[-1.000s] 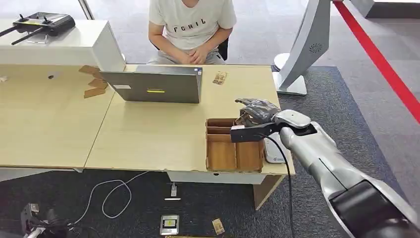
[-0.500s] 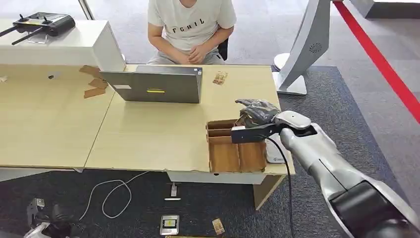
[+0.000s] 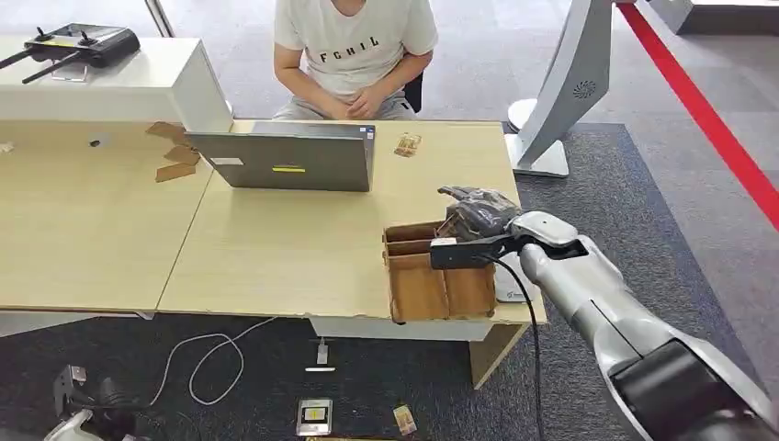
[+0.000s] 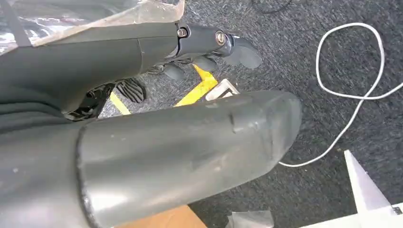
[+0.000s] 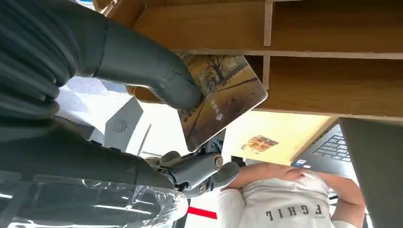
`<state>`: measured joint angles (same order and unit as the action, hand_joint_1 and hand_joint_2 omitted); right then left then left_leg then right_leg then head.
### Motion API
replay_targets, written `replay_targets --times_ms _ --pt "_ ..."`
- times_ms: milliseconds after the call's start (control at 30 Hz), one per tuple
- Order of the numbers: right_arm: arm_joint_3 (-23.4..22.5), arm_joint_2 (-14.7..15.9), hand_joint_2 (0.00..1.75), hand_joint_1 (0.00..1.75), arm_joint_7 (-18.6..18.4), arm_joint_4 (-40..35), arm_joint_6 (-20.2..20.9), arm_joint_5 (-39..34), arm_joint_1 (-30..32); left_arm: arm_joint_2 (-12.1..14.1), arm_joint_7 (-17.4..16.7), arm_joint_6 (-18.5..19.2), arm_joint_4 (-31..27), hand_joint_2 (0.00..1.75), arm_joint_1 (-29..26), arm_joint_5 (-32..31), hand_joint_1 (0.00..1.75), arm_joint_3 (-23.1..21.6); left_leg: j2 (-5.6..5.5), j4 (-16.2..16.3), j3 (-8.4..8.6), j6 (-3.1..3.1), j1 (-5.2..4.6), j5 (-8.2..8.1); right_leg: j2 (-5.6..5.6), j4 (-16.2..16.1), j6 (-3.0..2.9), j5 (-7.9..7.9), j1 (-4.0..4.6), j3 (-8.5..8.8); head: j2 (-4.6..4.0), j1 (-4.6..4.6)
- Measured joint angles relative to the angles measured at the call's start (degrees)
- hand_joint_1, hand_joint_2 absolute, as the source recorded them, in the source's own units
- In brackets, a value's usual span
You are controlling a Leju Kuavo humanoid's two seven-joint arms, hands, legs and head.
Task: Pass the card to the sensor for recognition and then transmit it.
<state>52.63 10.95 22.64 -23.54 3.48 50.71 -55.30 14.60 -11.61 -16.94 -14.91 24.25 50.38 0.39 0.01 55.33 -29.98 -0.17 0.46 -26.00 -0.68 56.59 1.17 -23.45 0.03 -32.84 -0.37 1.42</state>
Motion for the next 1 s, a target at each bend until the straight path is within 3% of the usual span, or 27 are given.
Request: replay_targets --times_ms 567,1000 --pt "-1.0 0.0 1.75 1.75 0.8 0.5 -2.2 -0.2 0.5 -0.5 -3.3 -0.5 0.1 0.0 0.8 -1.0 0.0 0.0 -0.01 0.0 0.04 0.0 0.0 0.0 0.0 0.0 0.0 0.0 0.0 0.06 0.0 0.0" --pt "-1.4 0.1 1.75 1.75 1.1 0.5 -2.9 -0.2 -2.7 -1.0 -2.6 -0.4 0.2 0.0 0.8 -0.6 0.0 0.0 -0.01 0.0 0.01 0.01 0.0 0.0 0.0 0.0 0.01 0.01 0.0 0.04 0.0 0.0"
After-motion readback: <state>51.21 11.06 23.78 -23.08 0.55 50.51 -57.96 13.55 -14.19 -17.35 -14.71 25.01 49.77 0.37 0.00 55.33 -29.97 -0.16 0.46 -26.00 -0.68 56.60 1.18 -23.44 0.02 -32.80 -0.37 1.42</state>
